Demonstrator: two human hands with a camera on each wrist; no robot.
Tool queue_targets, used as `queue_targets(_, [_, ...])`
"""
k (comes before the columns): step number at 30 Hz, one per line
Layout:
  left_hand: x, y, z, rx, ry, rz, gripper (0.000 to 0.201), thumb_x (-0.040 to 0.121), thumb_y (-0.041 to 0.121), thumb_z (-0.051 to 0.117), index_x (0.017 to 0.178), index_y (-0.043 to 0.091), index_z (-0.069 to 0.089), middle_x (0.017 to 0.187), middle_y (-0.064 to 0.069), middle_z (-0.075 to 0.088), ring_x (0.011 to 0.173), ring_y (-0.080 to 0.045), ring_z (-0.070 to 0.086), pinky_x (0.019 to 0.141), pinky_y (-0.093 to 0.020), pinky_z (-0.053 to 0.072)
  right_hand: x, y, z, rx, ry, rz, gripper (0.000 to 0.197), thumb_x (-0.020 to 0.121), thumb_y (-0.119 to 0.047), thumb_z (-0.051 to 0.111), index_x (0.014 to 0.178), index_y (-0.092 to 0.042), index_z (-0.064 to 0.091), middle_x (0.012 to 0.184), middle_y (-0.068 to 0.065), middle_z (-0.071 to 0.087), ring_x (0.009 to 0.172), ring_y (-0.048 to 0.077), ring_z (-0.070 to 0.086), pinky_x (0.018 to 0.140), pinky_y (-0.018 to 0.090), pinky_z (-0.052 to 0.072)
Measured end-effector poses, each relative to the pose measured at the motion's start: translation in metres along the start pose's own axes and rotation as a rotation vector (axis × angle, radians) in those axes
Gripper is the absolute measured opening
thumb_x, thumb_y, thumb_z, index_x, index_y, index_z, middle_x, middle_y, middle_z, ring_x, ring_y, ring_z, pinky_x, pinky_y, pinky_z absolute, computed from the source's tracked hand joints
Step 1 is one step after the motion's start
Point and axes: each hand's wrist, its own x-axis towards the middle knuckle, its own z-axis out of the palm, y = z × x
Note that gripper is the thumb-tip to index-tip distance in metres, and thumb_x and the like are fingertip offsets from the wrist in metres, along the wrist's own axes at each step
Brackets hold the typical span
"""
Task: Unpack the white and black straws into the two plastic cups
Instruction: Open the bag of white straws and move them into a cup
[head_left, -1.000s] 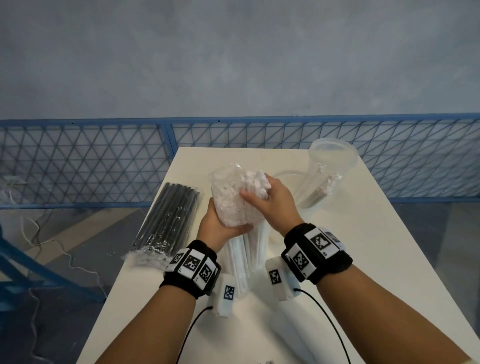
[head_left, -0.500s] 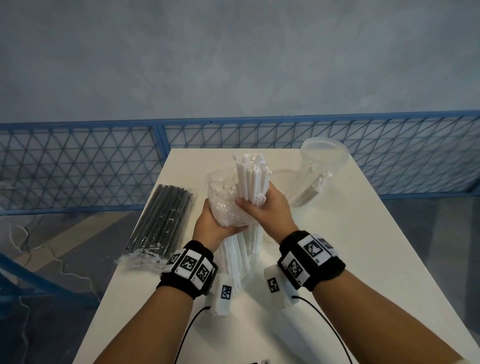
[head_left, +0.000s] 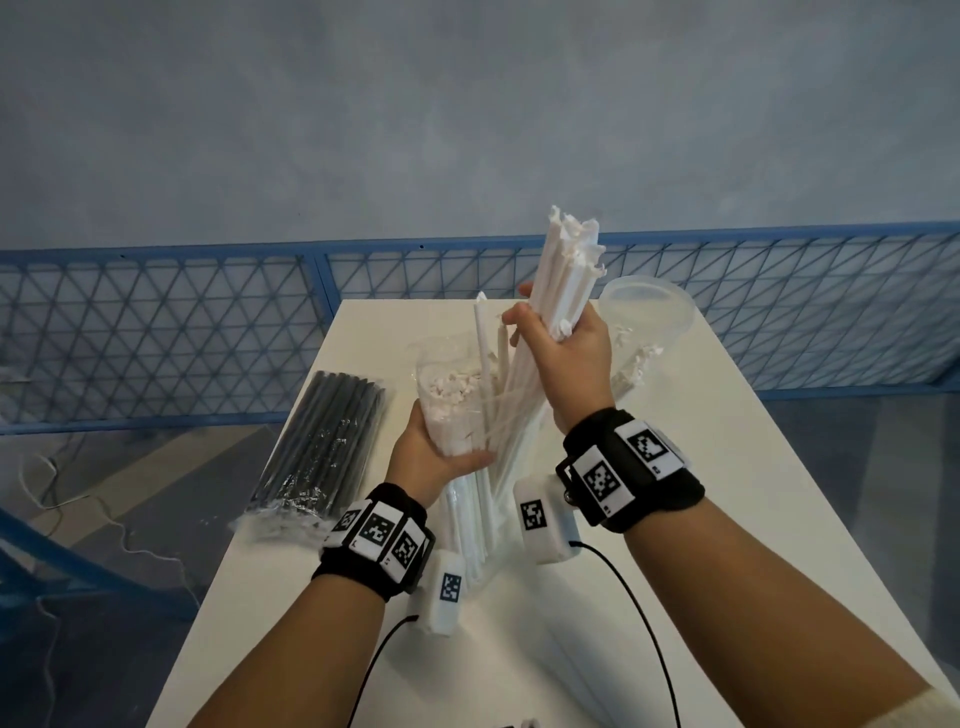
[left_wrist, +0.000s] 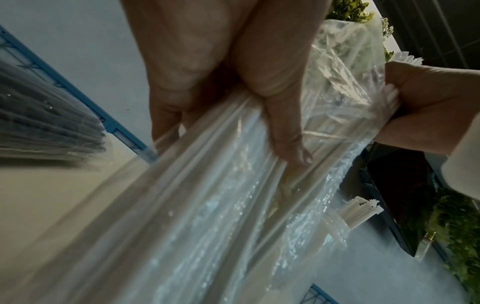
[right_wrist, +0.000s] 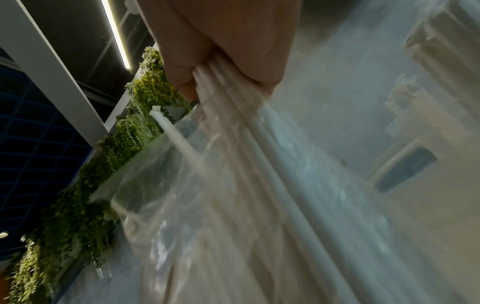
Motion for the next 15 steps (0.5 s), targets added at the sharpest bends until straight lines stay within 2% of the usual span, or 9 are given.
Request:
queue_targets(3, [0.0011, 0.0007, -0.0003, 0.006, 0.019, 0.003, 0.086, 0.055, 0.017, 0.089, 0.128, 0.013, 0.044, 0.117, -0.002, 0.061, 0.109, -0.02, 0.056, 0.092, -0.033, 0.046, 0.0049, -0.003, -0.001, -0.018, -0.072, 0.001, 0.018, 0.083, -0.014, 0.067, 0.1, -0.009, 0.065, 0.076, -0.004, 0.066, 0.068, 0.011, 0.064, 0.075, 0.033, 0.057])
queue_targets(6, [0.001, 0.0016, -0.0011, 0.013, 0.032, 0.014, 0.085, 0.055, 0.019, 0.088, 0.127, 0.012, 0.045, 0.116, -0.002, 0.062, 0.107, -0.019, 0.058, 0.085, -0.029, 0.044, 0.0005, 0.0003, -0.0028, -0.11, -0.187, 0.016, 0.022, 0.08, -0.019, 0.072, 0.1, -0.012, 0.067, 0.088, -0.001, 0.07, 0.08, 0.013, 0.067, 0.082, 0.035, 0.057])
queue_targets(11, [0.0034, 0.0014, -0.0009, -0.012, 0.003, 0.006, 0.084, 0.054, 0.021, 0.089, 0.126, 0.015, 0.047, 0.113, -0.002, 0.065, 0.106, -0.02, 0.06, 0.084, -0.029, 0.049, -0.0031, 0.0012, -0.0046, -0.162, -0.428, 0.079, 0.02, 0.075, -0.014, 0.076, 0.093, -0.017, 0.069, 0.096, 0.009, 0.072, 0.092, 0.021, 0.069, 0.086, 0.038, 0.056])
queue_targets(15, [0.0027, 0.0002, -0.0014, -0.019, 0.01, 0.002, 0.087, 0.052, 0.023, 0.09, 0.127, 0.015, 0.047, 0.113, 0.0, 0.065, 0.105, -0.017, 0.061, 0.083, -0.027, 0.05, -0.0031, 0.0011, -0.0024, -0.154, -0.389, 0.092, 0.012, 0.076, -0.014, 0.075, 0.084, -0.013, 0.067, 0.083, 0.003, 0.067, 0.083, 0.019, 0.065, 0.082, 0.04, 0.054])
